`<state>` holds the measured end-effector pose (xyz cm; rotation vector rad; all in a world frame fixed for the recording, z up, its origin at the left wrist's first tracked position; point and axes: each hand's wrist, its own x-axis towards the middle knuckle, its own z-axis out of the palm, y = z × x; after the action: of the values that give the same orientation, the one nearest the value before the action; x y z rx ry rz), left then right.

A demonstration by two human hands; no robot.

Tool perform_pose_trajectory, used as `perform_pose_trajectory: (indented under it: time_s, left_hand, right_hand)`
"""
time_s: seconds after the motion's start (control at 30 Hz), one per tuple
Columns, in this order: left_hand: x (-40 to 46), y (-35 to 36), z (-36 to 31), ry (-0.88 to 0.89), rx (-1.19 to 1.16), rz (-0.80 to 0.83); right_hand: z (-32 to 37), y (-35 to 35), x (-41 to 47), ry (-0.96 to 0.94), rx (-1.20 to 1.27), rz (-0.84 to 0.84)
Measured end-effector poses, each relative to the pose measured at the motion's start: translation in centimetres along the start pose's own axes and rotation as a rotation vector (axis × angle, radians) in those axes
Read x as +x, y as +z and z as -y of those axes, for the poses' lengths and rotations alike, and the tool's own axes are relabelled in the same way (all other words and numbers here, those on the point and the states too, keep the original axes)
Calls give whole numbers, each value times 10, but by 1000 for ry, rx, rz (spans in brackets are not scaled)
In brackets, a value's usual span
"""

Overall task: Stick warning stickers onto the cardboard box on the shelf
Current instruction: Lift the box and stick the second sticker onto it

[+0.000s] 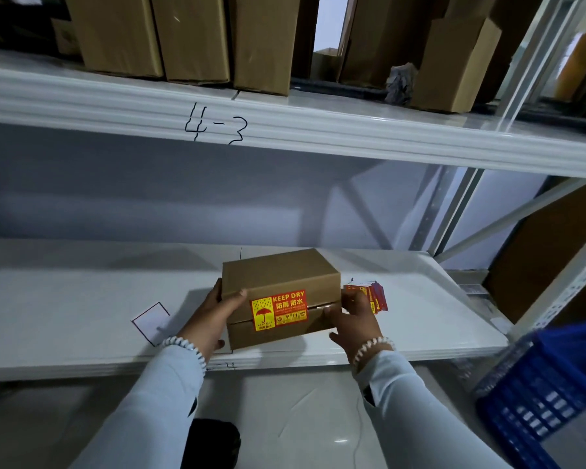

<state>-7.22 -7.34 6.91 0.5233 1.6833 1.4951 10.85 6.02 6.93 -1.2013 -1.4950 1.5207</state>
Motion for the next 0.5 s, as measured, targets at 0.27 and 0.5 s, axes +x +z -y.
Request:
perform_pose_trajectory:
  time_s: [0.27,0.5]
  left_hand:
    - [19,12,17,22,164,-61]
    - [51,16,42,-46,170,39]
  right_hand:
    - [-26,7,9,9,-261,-95]
    - [-54,8,26,102,-302,-100]
